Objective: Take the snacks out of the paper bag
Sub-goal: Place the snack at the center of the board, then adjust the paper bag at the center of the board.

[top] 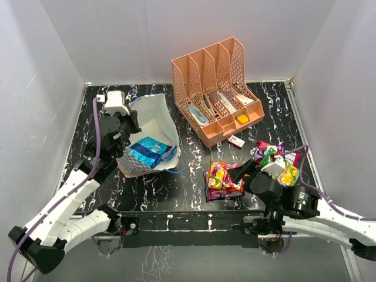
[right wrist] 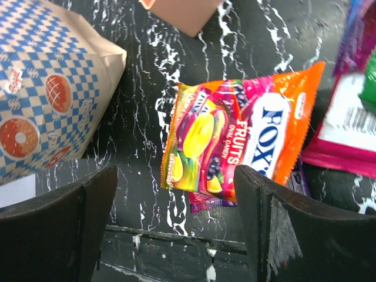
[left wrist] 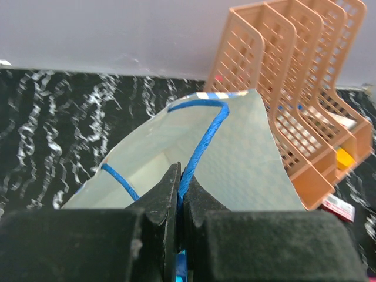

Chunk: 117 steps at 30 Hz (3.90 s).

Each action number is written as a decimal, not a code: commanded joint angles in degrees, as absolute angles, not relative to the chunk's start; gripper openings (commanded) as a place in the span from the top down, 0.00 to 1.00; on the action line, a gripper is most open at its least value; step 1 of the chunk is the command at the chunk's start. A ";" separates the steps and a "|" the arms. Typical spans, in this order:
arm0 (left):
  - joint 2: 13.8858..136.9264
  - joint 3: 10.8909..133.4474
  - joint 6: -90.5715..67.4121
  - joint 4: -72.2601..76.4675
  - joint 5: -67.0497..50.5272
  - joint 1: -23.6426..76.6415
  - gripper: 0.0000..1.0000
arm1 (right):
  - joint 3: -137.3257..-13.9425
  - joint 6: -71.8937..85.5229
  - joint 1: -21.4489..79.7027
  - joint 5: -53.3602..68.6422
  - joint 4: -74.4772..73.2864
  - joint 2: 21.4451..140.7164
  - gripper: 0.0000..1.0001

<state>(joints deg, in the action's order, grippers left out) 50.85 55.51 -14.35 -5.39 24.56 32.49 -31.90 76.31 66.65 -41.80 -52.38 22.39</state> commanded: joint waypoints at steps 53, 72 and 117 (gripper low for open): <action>42.72 66.36 0.24 -9.16 -1.03 29.25 1.00 | -45.61 3.59 71.86 -9.86 0.25 63.42 0.18; 46.43 65.35 -2.89 -3.76 16.54 29.25 1.00 | -53.11 8.76 76.29 -21.28 4.11 66.99 0.16; 37.62 55.87 0.95 -8.59 -20.99 21.73 1.00 | -49.15 -14.27 74.36 -14.46 3.31 61.02 0.15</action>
<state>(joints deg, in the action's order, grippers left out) 39.90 56.45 -0.43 -5.43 -16.53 20.73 -47.46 3.29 74.41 -24.51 -3.53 58.37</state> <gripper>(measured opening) 0.007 0.860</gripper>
